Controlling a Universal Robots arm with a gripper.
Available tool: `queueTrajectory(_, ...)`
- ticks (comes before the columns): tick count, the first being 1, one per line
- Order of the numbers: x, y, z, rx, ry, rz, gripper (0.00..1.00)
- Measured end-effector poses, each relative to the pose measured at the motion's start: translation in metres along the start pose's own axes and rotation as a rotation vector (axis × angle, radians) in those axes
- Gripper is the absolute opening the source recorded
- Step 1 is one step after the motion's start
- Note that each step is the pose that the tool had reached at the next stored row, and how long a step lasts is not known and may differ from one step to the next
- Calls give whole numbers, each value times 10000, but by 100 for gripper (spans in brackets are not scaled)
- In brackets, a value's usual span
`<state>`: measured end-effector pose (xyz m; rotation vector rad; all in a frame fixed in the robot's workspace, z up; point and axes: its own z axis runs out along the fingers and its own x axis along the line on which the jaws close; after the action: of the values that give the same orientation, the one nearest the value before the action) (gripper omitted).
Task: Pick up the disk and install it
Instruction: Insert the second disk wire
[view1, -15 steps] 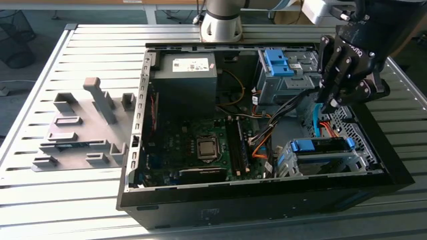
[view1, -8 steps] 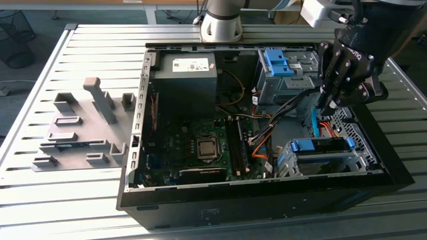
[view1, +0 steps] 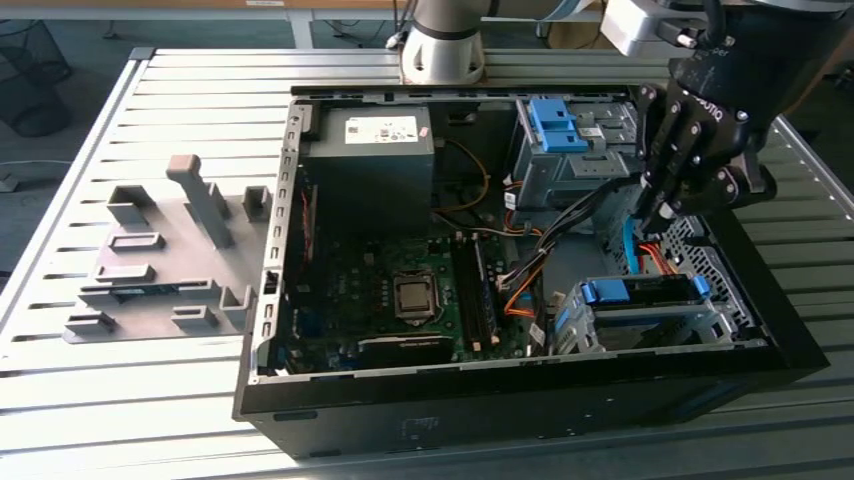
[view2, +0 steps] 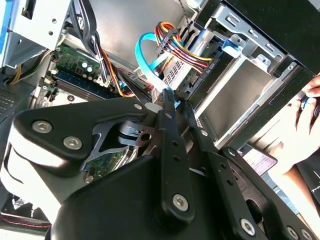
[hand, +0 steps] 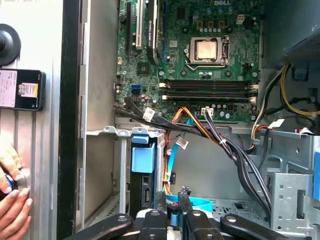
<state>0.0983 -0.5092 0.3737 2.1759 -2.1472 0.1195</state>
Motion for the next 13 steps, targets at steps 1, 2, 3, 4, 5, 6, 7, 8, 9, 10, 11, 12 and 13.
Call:
queueTrajectory(1,0,0,3,0,52,0,21)
queueTrajectory(2,-1,0,9,-1,117,1,22)
queueTrajectory(3,-1,0,15,-1,174,0,22)
queueTrajectory(4,-2,0,20,-2,233,1,28)
queueTrajectory(5,-3,0,25,-3,299,1,28)
queueTrajectory(6,-4,0,31,-4,365,1,28)
queueTrajectory(7,-5,0,38,-5,430,1,28)
queueTrajectory(8,-6,0,45,-5,483,1,28)
queueTrajectory(9,-8,0,55,-6,511,1,28)
queueTrajectory(10,-9,0,66,-6,514,1,28)
queueTrajectory(11,-10,0,79,-6,515,2,27)
queueTrajectory(12,-11,0,92,-6,515,1,20)
queueTrajectory(13,-13,0,103,-5,511,1,16)
